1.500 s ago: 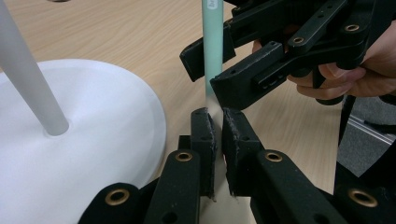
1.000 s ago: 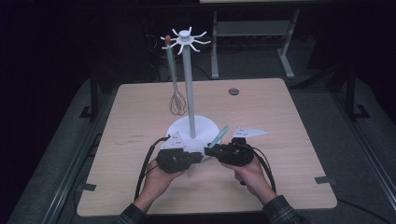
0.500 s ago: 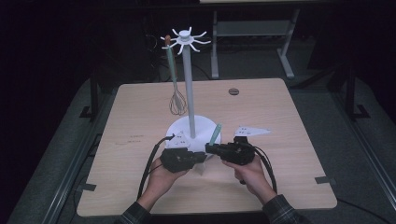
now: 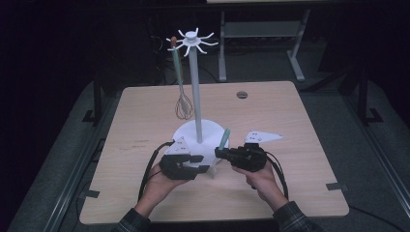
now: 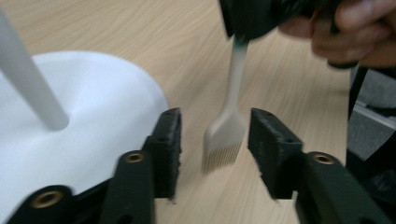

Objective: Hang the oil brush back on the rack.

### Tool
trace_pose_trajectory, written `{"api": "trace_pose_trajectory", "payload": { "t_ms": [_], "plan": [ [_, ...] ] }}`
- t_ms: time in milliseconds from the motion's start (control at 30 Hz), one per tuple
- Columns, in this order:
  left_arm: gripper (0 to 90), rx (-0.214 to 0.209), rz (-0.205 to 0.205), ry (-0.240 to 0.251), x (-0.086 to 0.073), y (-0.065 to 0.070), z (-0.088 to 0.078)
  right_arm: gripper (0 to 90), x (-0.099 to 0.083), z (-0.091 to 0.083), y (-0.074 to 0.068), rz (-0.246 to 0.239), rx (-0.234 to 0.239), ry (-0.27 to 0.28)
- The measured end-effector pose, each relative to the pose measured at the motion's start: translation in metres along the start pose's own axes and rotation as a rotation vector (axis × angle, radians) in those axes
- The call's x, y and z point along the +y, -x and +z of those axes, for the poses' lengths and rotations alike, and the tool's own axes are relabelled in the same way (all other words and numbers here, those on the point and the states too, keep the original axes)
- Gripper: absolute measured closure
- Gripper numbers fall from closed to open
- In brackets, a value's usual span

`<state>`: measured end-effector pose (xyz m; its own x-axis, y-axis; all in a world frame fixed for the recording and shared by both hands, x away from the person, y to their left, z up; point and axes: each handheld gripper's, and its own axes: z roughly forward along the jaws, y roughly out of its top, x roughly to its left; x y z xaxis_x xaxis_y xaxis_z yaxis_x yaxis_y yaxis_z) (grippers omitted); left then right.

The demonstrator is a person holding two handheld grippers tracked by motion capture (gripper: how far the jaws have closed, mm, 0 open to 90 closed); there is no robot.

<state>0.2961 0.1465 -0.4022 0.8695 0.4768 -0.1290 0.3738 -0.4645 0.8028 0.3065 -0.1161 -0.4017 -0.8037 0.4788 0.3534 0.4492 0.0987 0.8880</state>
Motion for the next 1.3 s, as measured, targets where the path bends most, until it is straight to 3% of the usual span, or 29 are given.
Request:
{"api": "trace_pose_trajectory", "payload": {
  "t_ms": [100,233,467,633,900,1300],
  "plan": [
    [46.2,0.020,0.012,-0.031,-0.011,-0.003,-0.005,84.7,0.000,-0.001,0.000,-0.003,0.001,-0.005],
    [36.8,0.029,-0.023,-0.059,-0.026,-0.011,-0.011,84.8,0.001,-0.002,0.002,0.015,0.025,-0.008],
    [18.0,0.045,-0.026,-0.108,-0.050,-0.022,-0.023,84.8,0.008,-0.005,0.002,-0.008,0.055,-0.015],
    [16.6,0.074,-0.055,-0.113,-0.062,-0.025,-0.030,84.8,0.015,-0.004,0.000,-0.023,0.062,-0.018],
    [16.7,0.111,-0.031,-0.143,-0.076,-0.025,-0.039,84.8,0.033,0.000,-0.004,-0.059,0.076,-0.038],
    [17.1,0.110,-0.036,-0.141,-0.081,-0.024,-0.044,84.8,0.074,0.004,-0.011,-0.112,0.118,-0.048]
  ]
}}
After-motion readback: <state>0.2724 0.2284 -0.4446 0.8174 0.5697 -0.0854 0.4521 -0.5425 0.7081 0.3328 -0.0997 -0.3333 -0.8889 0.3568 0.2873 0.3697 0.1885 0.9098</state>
